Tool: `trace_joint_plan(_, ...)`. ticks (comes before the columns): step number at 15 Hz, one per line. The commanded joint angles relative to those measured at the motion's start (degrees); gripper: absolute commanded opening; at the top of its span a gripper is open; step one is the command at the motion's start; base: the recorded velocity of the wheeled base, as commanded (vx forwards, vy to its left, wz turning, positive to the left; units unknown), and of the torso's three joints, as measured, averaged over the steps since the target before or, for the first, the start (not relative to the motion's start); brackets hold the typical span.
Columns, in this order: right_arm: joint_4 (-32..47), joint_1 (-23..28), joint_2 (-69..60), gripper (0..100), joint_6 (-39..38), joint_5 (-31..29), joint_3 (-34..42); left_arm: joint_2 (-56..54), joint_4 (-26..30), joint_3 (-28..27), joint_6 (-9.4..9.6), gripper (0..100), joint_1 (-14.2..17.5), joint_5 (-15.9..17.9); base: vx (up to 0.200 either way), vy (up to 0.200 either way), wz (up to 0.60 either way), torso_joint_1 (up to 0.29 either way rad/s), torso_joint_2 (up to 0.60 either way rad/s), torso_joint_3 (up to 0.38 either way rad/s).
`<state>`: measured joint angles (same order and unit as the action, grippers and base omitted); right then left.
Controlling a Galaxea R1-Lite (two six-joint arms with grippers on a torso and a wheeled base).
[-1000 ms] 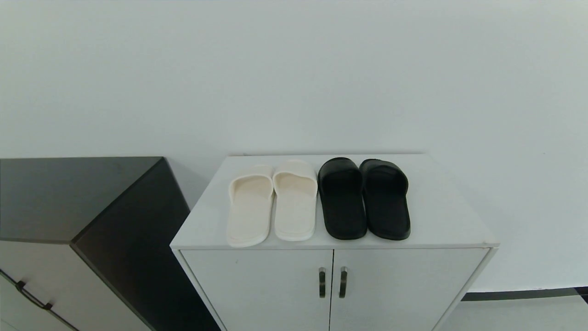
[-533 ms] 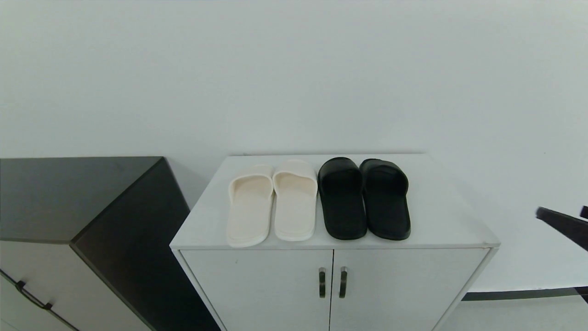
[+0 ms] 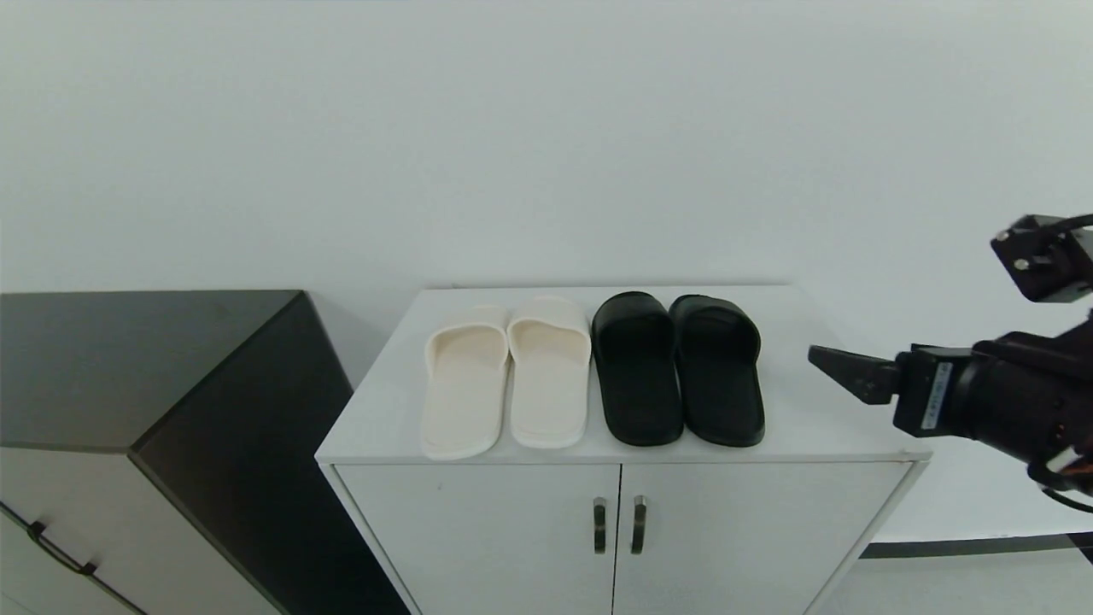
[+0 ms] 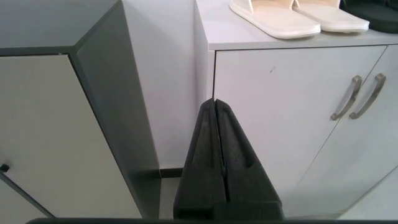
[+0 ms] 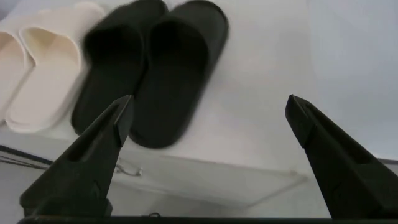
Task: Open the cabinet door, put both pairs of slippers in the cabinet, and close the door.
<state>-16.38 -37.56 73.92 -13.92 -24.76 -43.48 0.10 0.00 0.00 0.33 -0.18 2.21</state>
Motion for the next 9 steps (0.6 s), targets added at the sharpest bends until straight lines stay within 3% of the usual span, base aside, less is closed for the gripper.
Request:
trace_joint_plan(1, 0.1, -2.7, 8.8, 100, -0.3, -2.9, -7.5, 0.1, 0.0, 0.0, 0.02, 0, 0.0, 0.0, 0.000, 0.000, 0.00, 0.000, 0.00, 0.000)
trace_joint_plan(5, 0.0, -4.7, 17.6, 100, -0.3, -8.5, -15.8, 0.1, 0.0, 0.0, 0.02, 0, 0.0, 0.0, 0.000, 0.000, 0.00, 0.000, 0.00, 0.000)
trace_joint_plan(9, 0.1, -12.9, 23.1, 100, -0.2, -15.7, -20.1, 0.1, 0.0, 0.0, 0.02, 0, 0.0, 0.0, 0.000, 0.000, 0.00, 0.000, 0.00, 0.000)
